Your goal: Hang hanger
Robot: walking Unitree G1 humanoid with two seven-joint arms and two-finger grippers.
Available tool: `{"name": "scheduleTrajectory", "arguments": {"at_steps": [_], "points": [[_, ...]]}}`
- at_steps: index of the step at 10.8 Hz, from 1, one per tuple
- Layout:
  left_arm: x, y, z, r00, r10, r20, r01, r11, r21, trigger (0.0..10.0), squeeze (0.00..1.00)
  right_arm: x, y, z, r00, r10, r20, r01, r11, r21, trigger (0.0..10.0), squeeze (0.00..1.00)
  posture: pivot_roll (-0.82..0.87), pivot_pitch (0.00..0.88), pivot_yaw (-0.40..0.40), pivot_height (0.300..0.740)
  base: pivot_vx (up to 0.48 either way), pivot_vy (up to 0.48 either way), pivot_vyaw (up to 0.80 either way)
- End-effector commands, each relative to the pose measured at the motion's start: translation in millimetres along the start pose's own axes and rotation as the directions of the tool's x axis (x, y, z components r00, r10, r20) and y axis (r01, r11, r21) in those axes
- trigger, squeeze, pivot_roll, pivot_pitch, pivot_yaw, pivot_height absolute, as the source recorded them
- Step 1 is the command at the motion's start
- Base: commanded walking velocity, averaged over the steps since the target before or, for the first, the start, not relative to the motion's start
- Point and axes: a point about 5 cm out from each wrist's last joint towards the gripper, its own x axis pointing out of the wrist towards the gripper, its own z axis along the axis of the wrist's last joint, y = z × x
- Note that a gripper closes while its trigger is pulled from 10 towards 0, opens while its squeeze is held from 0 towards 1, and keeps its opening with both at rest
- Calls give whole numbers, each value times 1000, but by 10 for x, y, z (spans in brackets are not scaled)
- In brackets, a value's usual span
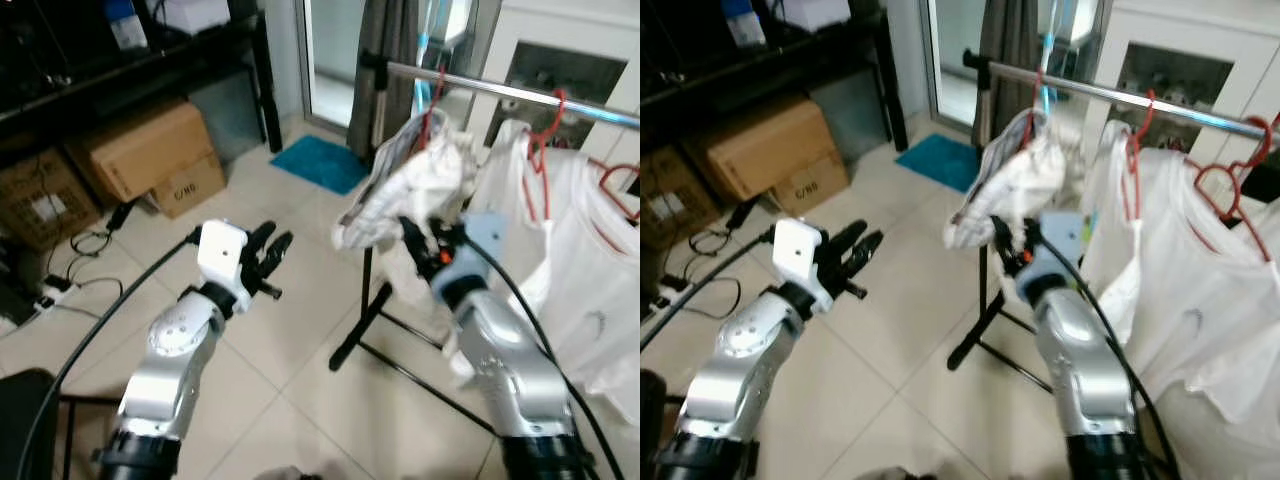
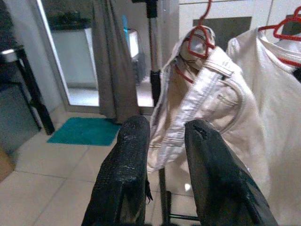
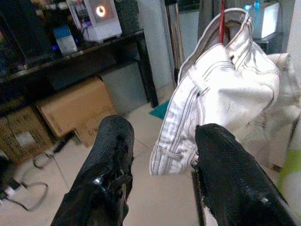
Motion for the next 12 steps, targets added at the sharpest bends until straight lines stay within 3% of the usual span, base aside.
{"name": "scheduleTrajectory", "arguments": {"at_steps": [1,4,12], "points": [[-9,76,17,999,33,1,-33,999,30,10000,0,6,61,45,999,28,17,-28,1000,-1,10000,0,-64,0,81,740,0,0,0],[38,112,42,998,60,14,-60,998,24,10000,0,39,24,60,1000,-20,15,21,999,-42,10000,0,-65,0,82,740,216,0,800],[86,67,14,999,41,1,-41,999,21,10000,0,96,-4,185,996,-51,75,55,997,-55,10000,0,-67,0,79,740,371,0,0]]}}
